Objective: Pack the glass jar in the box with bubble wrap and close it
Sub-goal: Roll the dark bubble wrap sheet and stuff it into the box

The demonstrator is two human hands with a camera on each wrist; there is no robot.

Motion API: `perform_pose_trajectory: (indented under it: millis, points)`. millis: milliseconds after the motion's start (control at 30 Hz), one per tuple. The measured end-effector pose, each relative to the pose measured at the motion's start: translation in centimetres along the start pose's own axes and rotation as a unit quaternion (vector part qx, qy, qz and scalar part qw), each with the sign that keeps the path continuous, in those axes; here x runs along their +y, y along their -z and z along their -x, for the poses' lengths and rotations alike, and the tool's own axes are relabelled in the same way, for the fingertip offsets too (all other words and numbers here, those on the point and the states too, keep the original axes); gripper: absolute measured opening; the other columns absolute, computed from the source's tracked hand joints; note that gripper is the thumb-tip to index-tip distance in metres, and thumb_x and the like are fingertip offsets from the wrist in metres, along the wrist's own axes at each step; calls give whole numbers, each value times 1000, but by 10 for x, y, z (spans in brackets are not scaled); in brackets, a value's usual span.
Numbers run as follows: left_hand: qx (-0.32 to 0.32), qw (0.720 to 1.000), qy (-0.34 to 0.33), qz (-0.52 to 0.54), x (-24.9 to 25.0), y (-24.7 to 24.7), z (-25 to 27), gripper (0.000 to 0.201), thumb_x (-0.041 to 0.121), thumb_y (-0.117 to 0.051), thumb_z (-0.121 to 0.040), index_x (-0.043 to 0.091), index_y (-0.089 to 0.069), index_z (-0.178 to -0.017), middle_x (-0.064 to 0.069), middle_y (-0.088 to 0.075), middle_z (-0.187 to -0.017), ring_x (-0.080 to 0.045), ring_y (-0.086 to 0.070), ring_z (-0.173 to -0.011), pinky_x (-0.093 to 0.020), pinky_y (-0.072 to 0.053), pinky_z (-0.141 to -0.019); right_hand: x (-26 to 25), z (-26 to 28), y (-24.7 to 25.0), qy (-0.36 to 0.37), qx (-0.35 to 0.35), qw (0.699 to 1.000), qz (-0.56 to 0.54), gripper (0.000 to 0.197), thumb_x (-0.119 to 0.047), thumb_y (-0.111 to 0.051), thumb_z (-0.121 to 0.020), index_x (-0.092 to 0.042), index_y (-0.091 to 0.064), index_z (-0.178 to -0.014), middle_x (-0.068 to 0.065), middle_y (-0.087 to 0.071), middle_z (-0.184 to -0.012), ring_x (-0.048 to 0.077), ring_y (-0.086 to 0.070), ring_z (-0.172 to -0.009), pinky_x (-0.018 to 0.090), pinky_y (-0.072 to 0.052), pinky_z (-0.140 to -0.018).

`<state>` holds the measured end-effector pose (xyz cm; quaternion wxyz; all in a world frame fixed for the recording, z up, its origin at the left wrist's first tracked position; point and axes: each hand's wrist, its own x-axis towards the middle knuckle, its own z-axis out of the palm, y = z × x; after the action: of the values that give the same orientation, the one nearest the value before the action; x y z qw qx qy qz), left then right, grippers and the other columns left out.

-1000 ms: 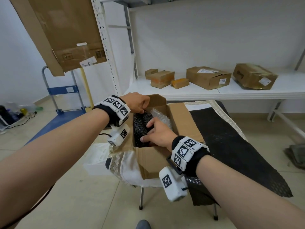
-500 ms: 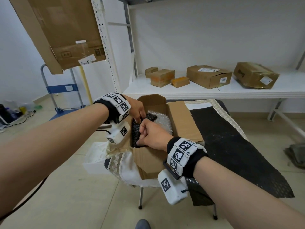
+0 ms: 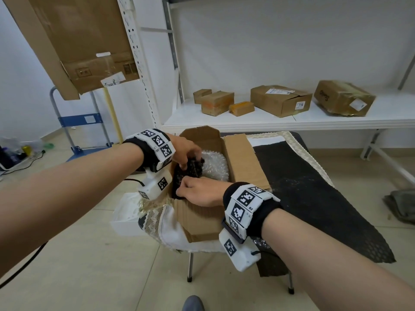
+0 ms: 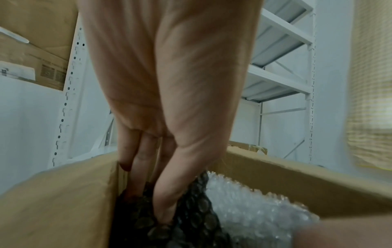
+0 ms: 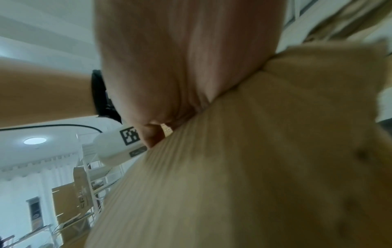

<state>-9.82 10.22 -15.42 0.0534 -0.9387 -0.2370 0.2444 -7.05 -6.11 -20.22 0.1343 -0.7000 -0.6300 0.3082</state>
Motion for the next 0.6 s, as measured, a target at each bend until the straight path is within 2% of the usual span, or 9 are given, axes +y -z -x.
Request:
perform_pose_trajectory:
  millis: [100,167,233,267,333,367,433,533,600]
  points:
    - [-14,1000,-7,-4,0,-5,-1,50,9,-61,-85,27,-58,-131,-2,-58,-132,-23,-55,-116,-38,-47,-100,-3,3,2,-13,-24,1000,11,44,-43,-29,-104,-9,-44,-127,16,-49,-137,28,-48,-115,33,-33,-84]
    - [-35,999,-18,-3,-2,-7,0,53,7,-54,-85,31,-59,-131,-3,-55,-134,-23,-54,-118,-39,-46,-103,0,2,3,-6,10,1000,-11,30,-37,-34,-103,-13,-48,-114,15,-54,-129,25,-48,-105,33,-37,-85]
    - [-44,998,-38,-10,-1,-7,-1,53,2,-50,-83,27,-63,-128,-8,-55,-127,-27,-55,-115,-41,-48,-99,7,0,0,2,113,993,-36,15,-28,-43,-99,-14,-49,-100,14,-62,-113,28,-55,-101,39,-46,-90]
    - [-38,998,-48,-17,0,-7,-1,52,-1,-50,-82,22,-65,-126,-11,-53,-124,-30,-54,-113,-41,-49,-96,10,-1,-2,-9,181,983,-18,13,-26,-46,-96,-14,-50,-99,14,-62,-108,30,-55,-103,42,-47,-91]
    - [-24,997,-65,-42,1,-7,-2,53,-4,-53,-81,18,-64,-128,-12,-44,-122,-30,-50,-114,-39,-47,-95,13,-2,-6,-49,281,956,69,24,-31,-48,-93,-13,-51,-108,13,-58,-117,33,-46,-116,44,-39,-98]
    - [-15,996,-74,-56,2,-8,-2,55,-4,-56,-80,21,-63,-128,-11,-40,-122,-30,-48,-115,-39,-45,-96,12,-2,-7,-71,288,951,93,33,-36,-47,-92,-13,-50,-116,13,-54,-126,34,-40,-122,46,-33,-102]
    - [18,990,-92,-105,4,-8,0,55,0,-61,-79,28,-65,-126,-6,-36,-128,-28,-42,-118,-40,-44,-97,9,-2,-7,-111,243,960,78,50,-45,-44,-94,-12,-43,-131,15,-46,-140,37,-34,-132,49,-26,-108]
    - [35,978,-77,-192,9,-6,1,53,7,-63,-84,38,-63,-126,5,-14,-158,-24,-34,-122,-31,-42,-89,12,-13,-7,-168,170,970,45,67,-55,-39,-93,-12,-30,-144,19,-43,-146,40,-33,-137,50,-29,-110]
    - [11,981,-72,-182,13,-4,-6,55,1,-60,-85,31,-61,-131,6,-10,-163,-25,-33,-130,-28,-37,-86,16,-21,-6,-205,124,970,40,79,-64,-35,-89,-16,-21,-150,20,-40,-149,40,-35,-138,49,-33,-111]
